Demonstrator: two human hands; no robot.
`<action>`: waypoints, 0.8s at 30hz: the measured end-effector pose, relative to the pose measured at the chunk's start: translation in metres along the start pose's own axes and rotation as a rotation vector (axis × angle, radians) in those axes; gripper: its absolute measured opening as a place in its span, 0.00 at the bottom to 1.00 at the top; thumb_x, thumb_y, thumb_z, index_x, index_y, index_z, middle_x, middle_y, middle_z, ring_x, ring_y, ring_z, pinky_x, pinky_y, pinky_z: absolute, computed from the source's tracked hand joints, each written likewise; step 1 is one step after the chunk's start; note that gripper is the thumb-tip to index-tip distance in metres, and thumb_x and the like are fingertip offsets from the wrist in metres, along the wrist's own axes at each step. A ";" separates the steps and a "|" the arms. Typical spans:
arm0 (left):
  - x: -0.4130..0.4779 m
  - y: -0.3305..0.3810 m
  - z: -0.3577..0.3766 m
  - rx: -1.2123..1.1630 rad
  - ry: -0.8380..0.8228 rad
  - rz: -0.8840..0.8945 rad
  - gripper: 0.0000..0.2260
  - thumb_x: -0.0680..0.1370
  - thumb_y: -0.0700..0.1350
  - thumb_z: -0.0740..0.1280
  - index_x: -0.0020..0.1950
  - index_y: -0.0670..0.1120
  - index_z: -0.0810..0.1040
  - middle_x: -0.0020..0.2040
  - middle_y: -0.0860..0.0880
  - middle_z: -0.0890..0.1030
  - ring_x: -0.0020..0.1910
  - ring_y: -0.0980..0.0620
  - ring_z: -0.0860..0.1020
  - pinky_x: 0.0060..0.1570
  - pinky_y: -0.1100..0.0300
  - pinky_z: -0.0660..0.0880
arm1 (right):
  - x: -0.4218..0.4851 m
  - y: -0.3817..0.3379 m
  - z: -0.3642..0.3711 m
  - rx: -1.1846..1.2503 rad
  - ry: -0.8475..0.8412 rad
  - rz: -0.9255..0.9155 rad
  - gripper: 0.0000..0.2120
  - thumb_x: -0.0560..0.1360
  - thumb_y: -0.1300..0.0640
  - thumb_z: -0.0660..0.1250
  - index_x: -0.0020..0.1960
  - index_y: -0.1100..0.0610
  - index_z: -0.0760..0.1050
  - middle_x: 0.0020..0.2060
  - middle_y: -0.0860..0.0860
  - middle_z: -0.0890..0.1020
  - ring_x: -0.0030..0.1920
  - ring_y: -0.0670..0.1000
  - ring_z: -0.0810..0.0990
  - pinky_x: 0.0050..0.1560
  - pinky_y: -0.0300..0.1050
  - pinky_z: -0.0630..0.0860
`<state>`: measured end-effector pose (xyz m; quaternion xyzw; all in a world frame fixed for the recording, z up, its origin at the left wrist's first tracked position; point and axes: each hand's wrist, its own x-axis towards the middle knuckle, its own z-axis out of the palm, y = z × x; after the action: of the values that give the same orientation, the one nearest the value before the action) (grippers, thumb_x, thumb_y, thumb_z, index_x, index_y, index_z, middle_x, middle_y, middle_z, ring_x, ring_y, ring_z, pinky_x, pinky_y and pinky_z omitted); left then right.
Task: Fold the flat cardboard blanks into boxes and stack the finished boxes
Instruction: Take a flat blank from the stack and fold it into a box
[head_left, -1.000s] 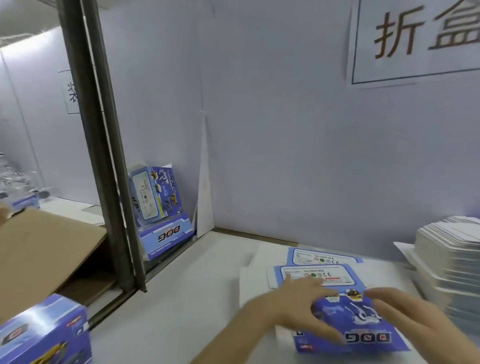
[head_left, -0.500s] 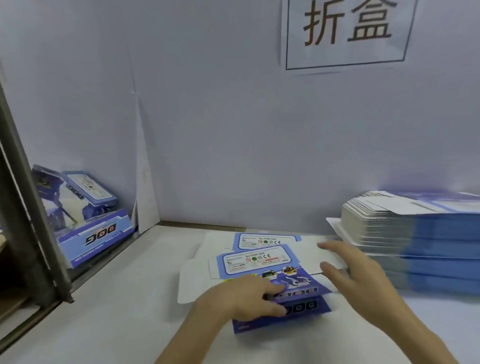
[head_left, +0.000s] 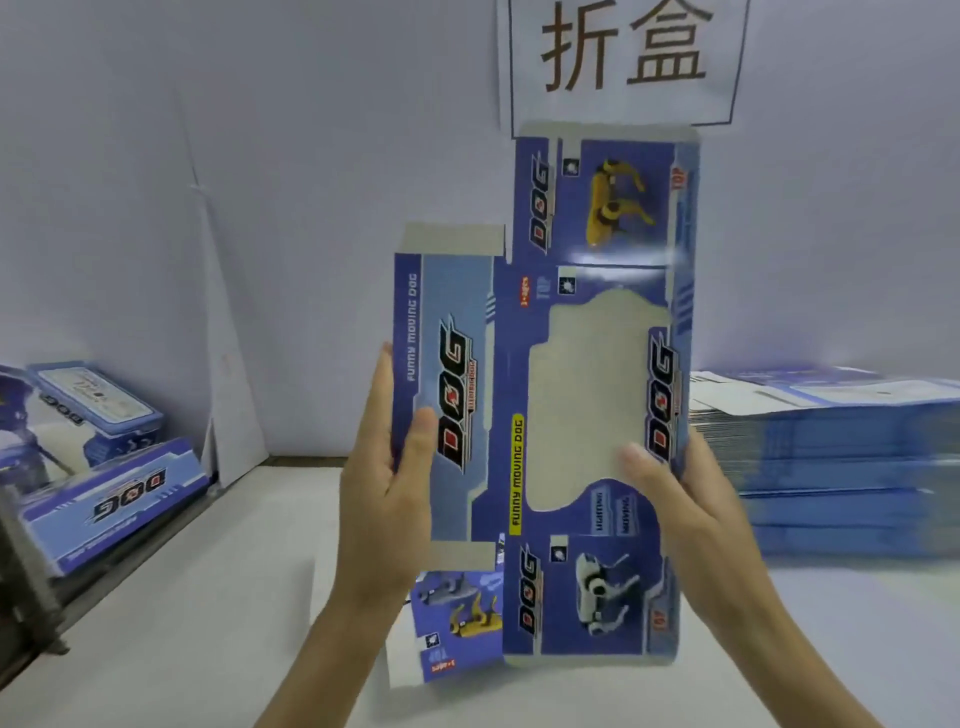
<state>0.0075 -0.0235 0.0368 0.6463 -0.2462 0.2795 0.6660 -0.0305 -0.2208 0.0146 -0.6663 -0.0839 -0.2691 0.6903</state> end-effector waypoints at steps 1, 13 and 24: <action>-0.002 -0.001 0.002 0.013 -0.031 -0.028 0.28 0.78 0.54 0.61 0.77 0.59 0.56 0.59 0.76 0.73 0.60 0.74 0.72 0.55 0.74 0.71 | -0.001 -0.002 0.000 0.017 0.004 -0.004 0.13 0.74 0.48 0.65 0.58 0.48 0.74 0.45 0.44 0.85 0.43 0.47 0.86 0.33 0.36 0.79; -0.025 -0.008 0.020 -0.313 -0.463 -0.464 0.44 0.63 0.64 0.74 0.76 0.60 0.58 0.65 0.56 0.78 0.61 0.51 0.79 0.56 0.49 0.79 | -0.007 0.005 0.014 -0.136 -0.176 -0.058 0.27 0.72 0.34 0.63 0.70 0.40 0.66 0.58 0.31 0.79 0.58 0.32 0.77 0.49 0.23 0.72; -0.003 -0.015 -0.011 -0.373 -0.256 -0.640 0.19 0.70 0.53 0.72 0.56 0.45 0.81 0.49 0.40 0.85 0.44 0.40 0.84 0.36 0.53 0.81 | 0.010 0.002 -0.019 0.091 -0.024 0.214 0.22 0.55 0.51 0.80 0.49 0.52 0.85 0.44 0.51 0.87 0.42 0.52 0.87 0.34 0.40 0.81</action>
<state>0.0150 -0.0126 0.0235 0.5881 -0.1600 -0.0749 0.7893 -0.0259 -0.2420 0.0152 -0.6427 -0.0324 -0.1819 0.7435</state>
